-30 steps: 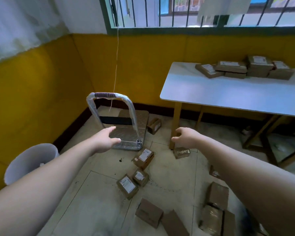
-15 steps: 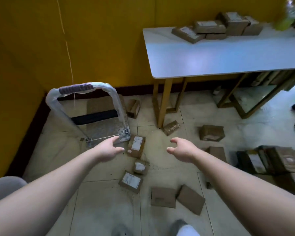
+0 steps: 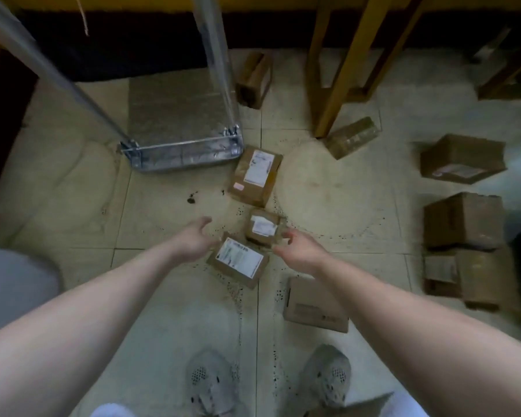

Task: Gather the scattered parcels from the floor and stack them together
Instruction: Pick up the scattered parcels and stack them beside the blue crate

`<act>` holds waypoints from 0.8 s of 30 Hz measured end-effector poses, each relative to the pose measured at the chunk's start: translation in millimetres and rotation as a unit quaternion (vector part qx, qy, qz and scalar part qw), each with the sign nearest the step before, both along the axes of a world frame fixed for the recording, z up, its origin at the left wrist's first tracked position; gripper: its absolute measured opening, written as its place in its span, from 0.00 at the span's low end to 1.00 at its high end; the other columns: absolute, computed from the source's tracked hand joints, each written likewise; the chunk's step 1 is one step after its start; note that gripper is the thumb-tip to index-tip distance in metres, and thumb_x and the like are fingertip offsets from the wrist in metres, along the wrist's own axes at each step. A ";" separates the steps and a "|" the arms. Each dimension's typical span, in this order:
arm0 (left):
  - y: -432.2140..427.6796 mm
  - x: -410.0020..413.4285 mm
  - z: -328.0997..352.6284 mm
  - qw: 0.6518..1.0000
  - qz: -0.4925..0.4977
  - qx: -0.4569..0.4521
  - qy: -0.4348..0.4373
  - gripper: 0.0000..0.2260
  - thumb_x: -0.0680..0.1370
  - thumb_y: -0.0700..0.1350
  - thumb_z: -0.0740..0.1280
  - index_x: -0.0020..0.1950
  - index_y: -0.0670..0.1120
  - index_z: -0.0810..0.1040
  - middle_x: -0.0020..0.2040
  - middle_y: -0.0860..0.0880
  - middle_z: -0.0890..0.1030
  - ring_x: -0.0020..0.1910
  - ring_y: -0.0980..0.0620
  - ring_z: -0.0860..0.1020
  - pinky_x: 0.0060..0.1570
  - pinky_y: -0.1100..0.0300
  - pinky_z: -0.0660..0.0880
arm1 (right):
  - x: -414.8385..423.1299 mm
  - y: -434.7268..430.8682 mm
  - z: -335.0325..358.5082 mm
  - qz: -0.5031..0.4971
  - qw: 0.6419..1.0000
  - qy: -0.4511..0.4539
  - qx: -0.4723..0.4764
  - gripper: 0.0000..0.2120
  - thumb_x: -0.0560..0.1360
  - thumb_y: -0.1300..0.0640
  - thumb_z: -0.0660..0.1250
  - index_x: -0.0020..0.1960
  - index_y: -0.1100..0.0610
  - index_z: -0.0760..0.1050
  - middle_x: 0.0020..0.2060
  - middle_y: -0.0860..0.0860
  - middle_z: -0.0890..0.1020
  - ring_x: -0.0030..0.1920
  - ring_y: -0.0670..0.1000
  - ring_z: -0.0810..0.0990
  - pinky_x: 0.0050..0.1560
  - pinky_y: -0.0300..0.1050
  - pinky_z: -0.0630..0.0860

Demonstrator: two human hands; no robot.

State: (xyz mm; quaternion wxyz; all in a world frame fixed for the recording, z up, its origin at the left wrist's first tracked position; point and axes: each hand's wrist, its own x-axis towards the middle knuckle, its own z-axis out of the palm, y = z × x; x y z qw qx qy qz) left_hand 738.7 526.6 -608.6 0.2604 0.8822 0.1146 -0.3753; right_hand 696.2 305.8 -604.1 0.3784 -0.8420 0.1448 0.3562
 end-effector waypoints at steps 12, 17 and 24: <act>11.9 -5.1 -271.1 0.988 0.141 -0.026 0.048 0.33 0.77 0.44 0.66 0.77 0.44 0.54 0.73 0.43 0.67 0.65 0.43 0.70 0.52 0.58 0.70 | -21.3 51.1 -288.1 -0.174 0.971 0.126 0.104 0.30 0.75 0.55 0.67 0.73 0.57 0.60 0.64 0.54 0.76 0.60 0.53 0.76 0.57 0.47 0.75; 7.6 -12.9 -264.7 0.985 0.154 -0.050 0.060 0.17 0.77 0.43 0.67 0.65 0.43 0.70 0.57 0.45 0.78 0.45 0.50 0.76 0.38 0.58 0.71 | -21.7 46.6 -282.4 -0.214 0.963 0.121 0.109 0.29 0.76 0.54 0.67 0.73 0.54 0.58 0.62 0.53 0.75 0.53 0.52 0.76 0.54 0.49 0.77; -14.7 -59.1 -111.7 0.976 0.185 -0.107 0.035 0.27 0.75 0.43 0.69 0.72 0.49 0.65 0.50 0.50 0.78 0.47 0.50 0.79 0.42 0.56 0.75 | -48.7 12.7 -121.0 -0.248 0.962 0.084 0.079 0.24 0.76 0.58 0.65 0.70 0.52 0.61 0.57 0.49 0.77 0.51 0.52 0.77 0.49 0.47 0.77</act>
